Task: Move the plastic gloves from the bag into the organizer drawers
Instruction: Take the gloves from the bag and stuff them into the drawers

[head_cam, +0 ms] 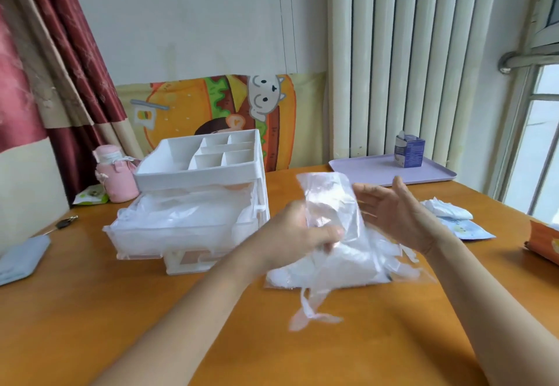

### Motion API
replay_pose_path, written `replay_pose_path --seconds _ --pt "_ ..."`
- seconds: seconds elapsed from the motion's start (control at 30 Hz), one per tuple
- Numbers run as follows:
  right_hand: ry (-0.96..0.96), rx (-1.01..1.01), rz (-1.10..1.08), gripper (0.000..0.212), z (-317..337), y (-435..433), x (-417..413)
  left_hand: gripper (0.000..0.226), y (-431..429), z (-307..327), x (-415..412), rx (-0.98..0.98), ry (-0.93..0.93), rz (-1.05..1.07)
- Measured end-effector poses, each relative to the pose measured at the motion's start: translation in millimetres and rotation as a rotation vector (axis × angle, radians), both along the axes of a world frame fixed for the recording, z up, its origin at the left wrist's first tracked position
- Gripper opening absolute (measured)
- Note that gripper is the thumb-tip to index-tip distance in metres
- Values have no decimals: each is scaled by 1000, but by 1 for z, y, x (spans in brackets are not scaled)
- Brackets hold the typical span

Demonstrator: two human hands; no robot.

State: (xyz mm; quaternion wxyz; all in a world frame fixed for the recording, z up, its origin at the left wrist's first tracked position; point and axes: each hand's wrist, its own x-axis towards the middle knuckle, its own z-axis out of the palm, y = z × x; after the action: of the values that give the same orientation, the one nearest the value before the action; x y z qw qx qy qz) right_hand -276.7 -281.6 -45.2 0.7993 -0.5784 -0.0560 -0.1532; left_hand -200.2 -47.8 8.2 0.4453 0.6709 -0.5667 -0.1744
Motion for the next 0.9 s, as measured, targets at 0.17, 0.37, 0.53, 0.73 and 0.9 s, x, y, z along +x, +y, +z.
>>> replay_pose_path --seconds 0.17,0.37,0.53,0.73,0.9 --pt "-42 -288 101 81 49 52 10 9 39 37 10 130 -26 -70" --pt "31 -671 94 28 107 122 21 7 77 66 31 184 -67 11" --pt "-40 -749 -175 7 129 158 45 12 112 68 63 177 -32 147" --pt "23 -643 -410 8 140 162 68 15 144 64 117 -2 196 409" --pt "89 -832 -606 11 121 163 93 17 145 72 148 -49 208 615"
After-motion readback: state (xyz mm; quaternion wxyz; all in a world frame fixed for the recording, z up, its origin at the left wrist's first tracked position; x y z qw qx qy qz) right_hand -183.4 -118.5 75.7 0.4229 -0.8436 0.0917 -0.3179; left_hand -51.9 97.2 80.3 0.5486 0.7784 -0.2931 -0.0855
